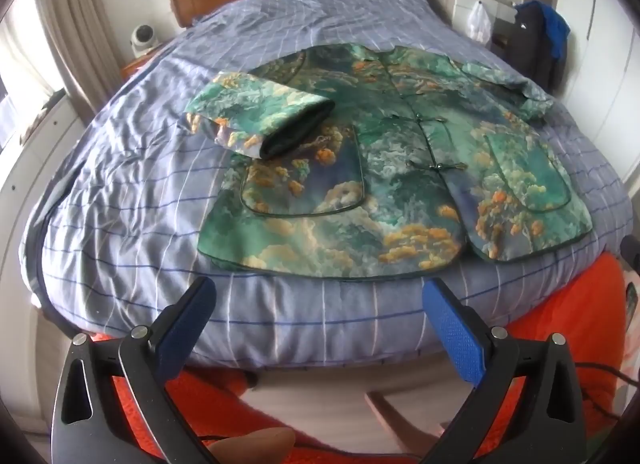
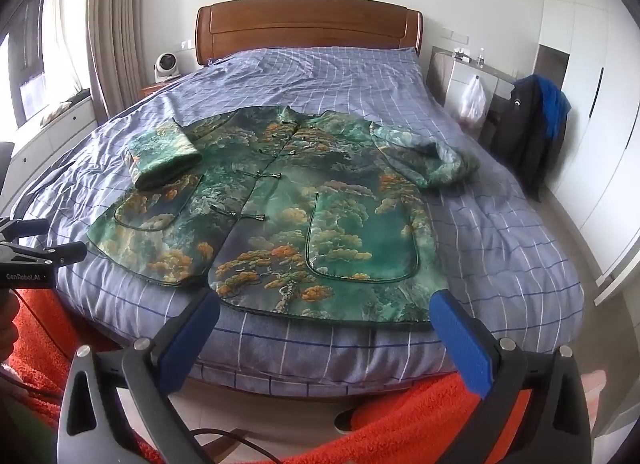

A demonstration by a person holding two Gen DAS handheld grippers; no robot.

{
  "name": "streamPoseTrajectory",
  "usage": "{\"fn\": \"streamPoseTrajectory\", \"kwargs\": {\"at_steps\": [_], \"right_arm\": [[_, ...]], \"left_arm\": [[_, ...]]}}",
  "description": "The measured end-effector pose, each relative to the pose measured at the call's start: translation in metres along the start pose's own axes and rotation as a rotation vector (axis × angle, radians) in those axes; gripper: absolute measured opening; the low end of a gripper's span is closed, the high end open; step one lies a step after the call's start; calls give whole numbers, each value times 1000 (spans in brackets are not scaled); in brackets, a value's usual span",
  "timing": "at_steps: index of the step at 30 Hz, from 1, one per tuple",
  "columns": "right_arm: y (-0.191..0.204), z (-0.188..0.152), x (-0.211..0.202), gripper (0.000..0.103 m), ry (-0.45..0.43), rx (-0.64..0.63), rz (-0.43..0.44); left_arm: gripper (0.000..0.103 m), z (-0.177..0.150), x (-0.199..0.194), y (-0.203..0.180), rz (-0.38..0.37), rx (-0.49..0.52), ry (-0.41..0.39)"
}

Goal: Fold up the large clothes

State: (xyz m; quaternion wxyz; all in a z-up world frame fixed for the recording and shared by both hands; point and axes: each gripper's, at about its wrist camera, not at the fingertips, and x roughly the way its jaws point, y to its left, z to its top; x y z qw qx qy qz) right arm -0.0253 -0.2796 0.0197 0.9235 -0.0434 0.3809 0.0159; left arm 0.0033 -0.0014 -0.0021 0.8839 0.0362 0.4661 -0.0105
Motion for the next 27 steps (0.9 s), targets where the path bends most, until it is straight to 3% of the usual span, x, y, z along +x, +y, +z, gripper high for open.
{"fn": "streamPoseTrajectory", "kwargs": {"at_steps": [27], "right_arm": [[3, -1, 4, 103, -2, -8, 4]], "left_arm": [[103, 0, -2, -1, 5, 2, -6]]}}
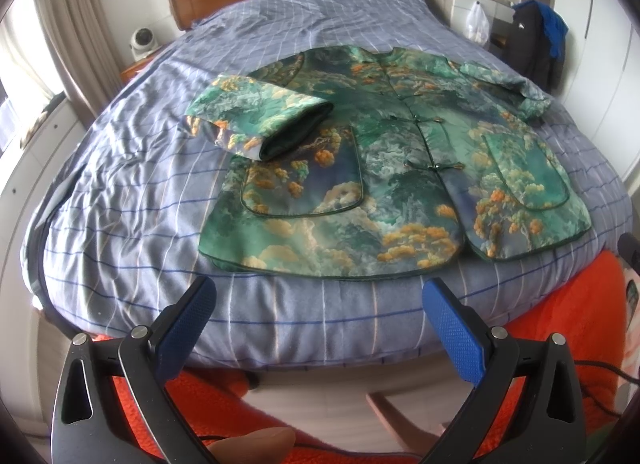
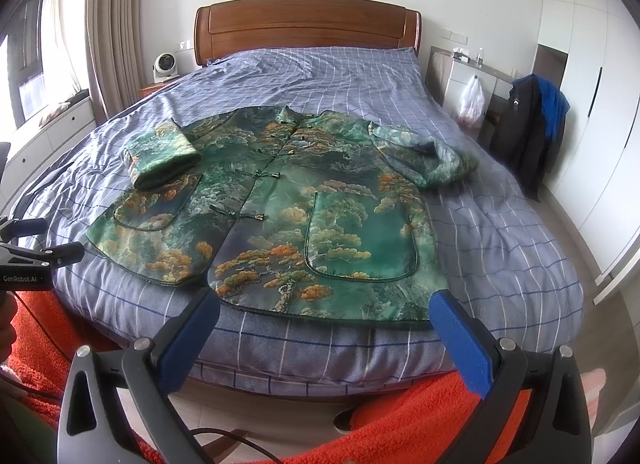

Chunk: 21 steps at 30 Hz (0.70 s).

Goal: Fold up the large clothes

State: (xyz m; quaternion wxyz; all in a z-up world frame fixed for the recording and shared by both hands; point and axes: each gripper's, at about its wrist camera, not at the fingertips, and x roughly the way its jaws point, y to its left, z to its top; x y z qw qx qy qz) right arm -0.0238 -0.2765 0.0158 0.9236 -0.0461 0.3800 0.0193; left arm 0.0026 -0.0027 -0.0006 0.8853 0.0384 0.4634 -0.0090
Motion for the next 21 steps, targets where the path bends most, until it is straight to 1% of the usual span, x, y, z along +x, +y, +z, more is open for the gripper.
{"fn": "streamPoseTrajectory", "kwargs": {"at_steps": [10, 21], "right_arm": [[-3, -2, 0, 103, 17, 6, -2], [-2, -2, -1, 103, 14, 4, -2]], "left_arm": [[103, 4, -5, 2, -3, -3, -6], [103, 3, -5, 2, -7, 1, -8]]}}
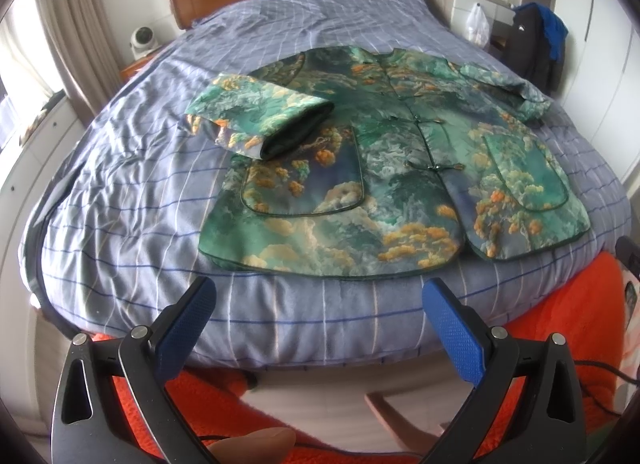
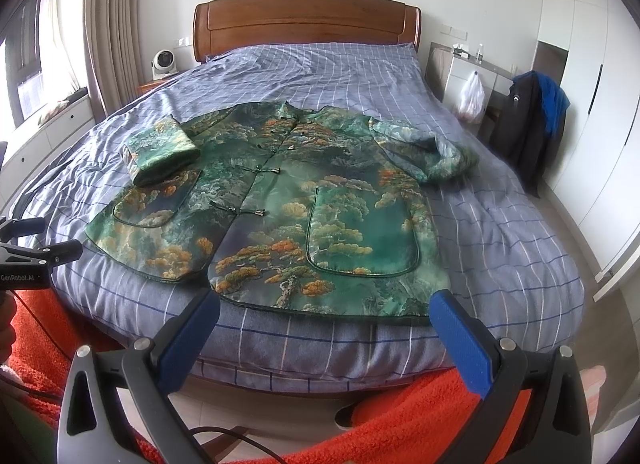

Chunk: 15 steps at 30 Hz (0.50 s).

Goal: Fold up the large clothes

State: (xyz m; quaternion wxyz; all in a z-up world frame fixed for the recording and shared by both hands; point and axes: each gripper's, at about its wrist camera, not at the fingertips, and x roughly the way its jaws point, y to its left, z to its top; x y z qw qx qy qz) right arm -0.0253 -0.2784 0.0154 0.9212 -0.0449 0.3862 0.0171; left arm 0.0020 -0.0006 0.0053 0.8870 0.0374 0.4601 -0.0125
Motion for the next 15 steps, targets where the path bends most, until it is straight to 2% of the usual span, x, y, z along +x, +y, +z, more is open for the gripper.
{"fn": "streamPoseTrajectory", "kwargs": {"at_steps": [15], "right_arm": [[0, 0, -1, 103, 4, 4, 1]], "left_arm": [[103, 0, 0, -1, 1, 2, -1]]}}
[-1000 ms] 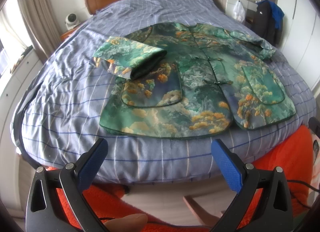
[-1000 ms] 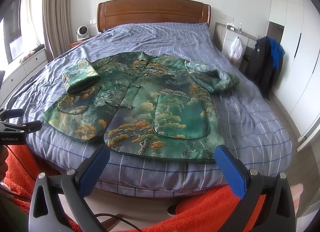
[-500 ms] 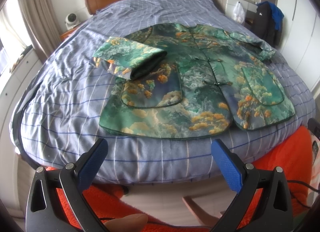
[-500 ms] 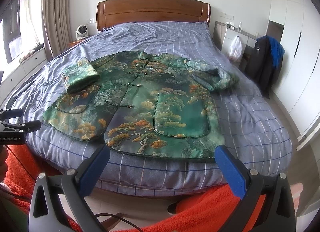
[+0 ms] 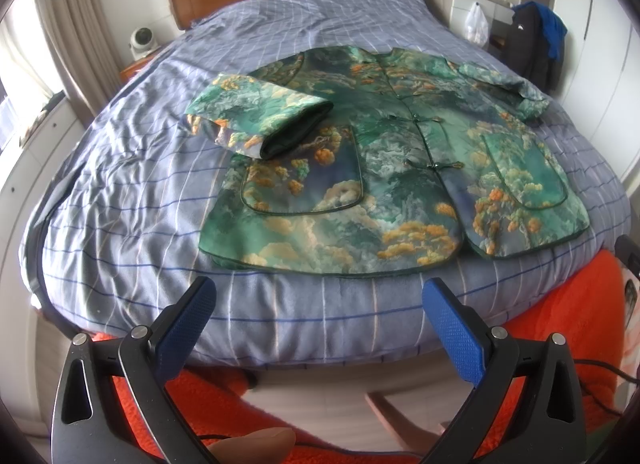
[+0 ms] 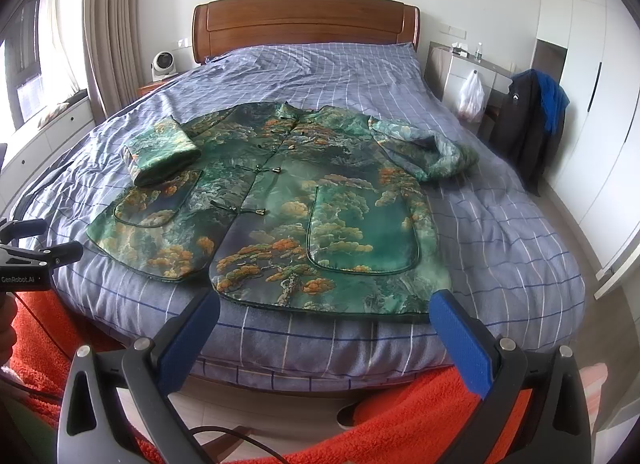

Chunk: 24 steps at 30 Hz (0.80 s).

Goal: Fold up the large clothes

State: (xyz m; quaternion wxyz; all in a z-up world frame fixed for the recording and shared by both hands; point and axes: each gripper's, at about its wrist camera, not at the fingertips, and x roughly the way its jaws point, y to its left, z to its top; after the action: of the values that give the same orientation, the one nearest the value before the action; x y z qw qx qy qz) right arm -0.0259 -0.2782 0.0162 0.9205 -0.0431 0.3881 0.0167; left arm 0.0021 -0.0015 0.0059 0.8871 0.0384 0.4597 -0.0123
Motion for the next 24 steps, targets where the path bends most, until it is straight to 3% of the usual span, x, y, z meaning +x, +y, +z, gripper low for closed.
{"fn": "streamPoseTrajectory", "kwargs": {"at_steps": [24], "right_arm": [[2, -1, -1, 103, -2, 1, 3]], "left_arm": [[103, -1, -1, 1, 18, -8, -11]]}}
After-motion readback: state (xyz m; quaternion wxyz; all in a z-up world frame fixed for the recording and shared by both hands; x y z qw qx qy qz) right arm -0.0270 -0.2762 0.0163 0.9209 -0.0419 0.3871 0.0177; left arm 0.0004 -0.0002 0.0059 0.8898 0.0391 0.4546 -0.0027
